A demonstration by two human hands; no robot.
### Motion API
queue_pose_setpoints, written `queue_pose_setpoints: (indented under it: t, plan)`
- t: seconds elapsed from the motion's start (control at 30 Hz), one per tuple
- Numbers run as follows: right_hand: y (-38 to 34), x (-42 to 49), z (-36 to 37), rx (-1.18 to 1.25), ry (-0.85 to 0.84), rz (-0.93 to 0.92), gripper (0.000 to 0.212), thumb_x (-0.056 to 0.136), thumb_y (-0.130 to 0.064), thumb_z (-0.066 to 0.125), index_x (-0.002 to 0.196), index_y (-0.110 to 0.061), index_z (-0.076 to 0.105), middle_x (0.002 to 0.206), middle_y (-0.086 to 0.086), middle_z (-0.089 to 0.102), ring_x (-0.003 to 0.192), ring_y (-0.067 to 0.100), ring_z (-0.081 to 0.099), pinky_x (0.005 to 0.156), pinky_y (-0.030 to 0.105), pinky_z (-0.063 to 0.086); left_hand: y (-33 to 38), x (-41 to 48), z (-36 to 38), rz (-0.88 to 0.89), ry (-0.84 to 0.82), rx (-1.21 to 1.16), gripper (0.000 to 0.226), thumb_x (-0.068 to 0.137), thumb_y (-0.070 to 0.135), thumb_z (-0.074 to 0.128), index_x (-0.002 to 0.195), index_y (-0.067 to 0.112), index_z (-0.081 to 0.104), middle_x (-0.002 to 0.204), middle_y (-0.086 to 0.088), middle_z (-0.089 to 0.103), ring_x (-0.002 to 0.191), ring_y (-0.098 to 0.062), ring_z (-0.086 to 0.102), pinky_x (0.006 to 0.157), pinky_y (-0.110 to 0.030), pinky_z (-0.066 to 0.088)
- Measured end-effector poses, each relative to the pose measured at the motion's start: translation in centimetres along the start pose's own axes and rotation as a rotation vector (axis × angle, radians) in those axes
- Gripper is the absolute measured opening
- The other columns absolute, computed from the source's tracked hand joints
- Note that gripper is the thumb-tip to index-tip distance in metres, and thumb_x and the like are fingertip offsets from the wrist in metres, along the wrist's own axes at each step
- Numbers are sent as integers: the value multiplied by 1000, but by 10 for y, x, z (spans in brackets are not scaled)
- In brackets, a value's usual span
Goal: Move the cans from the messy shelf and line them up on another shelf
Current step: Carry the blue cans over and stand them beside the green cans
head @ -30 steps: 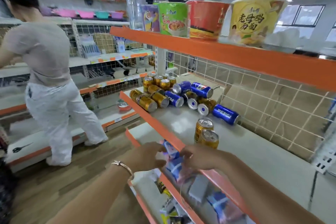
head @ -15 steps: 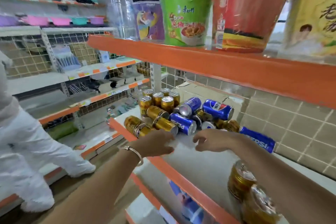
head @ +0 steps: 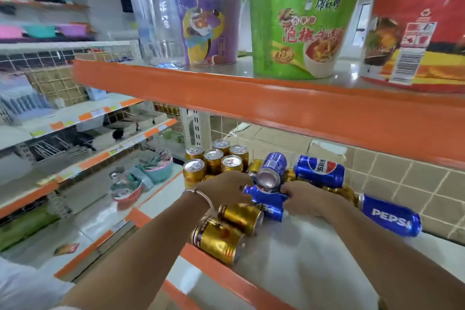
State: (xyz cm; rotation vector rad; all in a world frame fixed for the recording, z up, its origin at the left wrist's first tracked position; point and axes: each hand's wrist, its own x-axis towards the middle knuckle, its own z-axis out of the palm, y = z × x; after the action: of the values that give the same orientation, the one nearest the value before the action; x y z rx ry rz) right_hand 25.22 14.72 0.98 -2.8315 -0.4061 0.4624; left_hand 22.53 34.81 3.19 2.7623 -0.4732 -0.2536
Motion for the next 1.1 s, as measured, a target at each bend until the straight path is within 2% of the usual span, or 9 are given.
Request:
queue_pose_setpoints:
  t: [0.1, 0.27, 0.4, 0.5, 0.6, 0.73, 0.83, 0.97, 1.1]
  plan:
    - [-3, 13, 13, -14, 6, 43, 42, 81, -27, 61, 122, -26, 50, 115, -2, 58, 97, 16, 59, 90, 34, 51, -3, 20, -5, 54, -29, 34, 36, 89, 25, 57, 124, 13, 56, 124, -8, 56, 110, -24, 55, 92, -35, 47]
    - [-3, 24, 25, -162, -4, 98, 54, 69, -43, 72, 116, -29, 48, 109, -4, 60, 98, 19, 59, 89, 41, 51, -5, 51, -8, 70, 15, 6, 41, 85, 31, 61, 120, 14, 49, 115, -7, 56, 94, -20, 53, 77, -30, 42]
    - [1, 19, 0, -392, -263, 255, 73, 67, -42, 80, 129, -20, 46, 124, 0, 57, 115, 25, 54, 101, 43, 43, 6, 75, -13, -33, 81, -26, 40, 82, 45, 62, 86, 8, 48, 79, -5, 48, 78, -25, 55, 78, -44, 49]
    - [6, 8, -6, -518, -376, 362, 86, 66, -41, 81, 138, -23, 37, 136, 0, 49, 125, 30, 48, 104, 44, 40, 17, 93, -3, -72, 36, -10, 66, 86, 53, 52, 114, -8, 54, 106, -27, 60, 105, -42, 58, 89, -46, 49]
    - [7, 4, 3, -251, -283, 291, 72, 73, -38, 76, 134, -21, 43, 129, 3, 55, 116, 24, 54, 98, 39, 47, 25, 106, 14, -89, -5, 26, 70, 85, 54, 52, 122, -5, 52, 116, -30, 57, 108, -44, 57, 90, -49, 49]
    - [-3, 4, 17, -215, -164, 203, 70, 75, -42, 73, 133, -18, 40, 124, 6, 54, 113, 24, 53, 96, 39, 48, 22, 113, 21, 3, 13, 101, 32, 74, 32, 55, 103, 17, 53, 98, -21, 56, 96, -43, 58, 77, -48, 53]
    - [-1, 3, 13, -203, -234, 211, 81, 73, -35, 76, 139, -19, 31, 130, 8, 50, 117, 27, 50, 97, 41, 46, 12, 114, 5, 21, -118, -40, 49, 66, 44, 62, 112, 30, 51, 106, -7, 53, 91, -30, 61, 67, -37, 53]
    - [-1, -2, 9, -237, -283, 239, 81, 73, -29, 76, 141, -19, 33, 134, 9, 50, 121, 29, 49, 98, 41, 44, 5, 121, -9, -106, -63, -374, 53, 83, 49, 59, 114, 7, 60, 106, -11, 64, 88, -22, 57, 73, -29, 42]
    - [-5, -12, 14, -200, -195, 234, 67, 74, -32, 75, 132, -20, 42, 127, 6, 54, 116, 27, 53, 97, 42, 46, 11, 125, 10, -207, 43, -267, 66, 81, 54, 60, 112, -4, 57, 81, -7, 54, 66, -15, 49, 56, -26, 36]
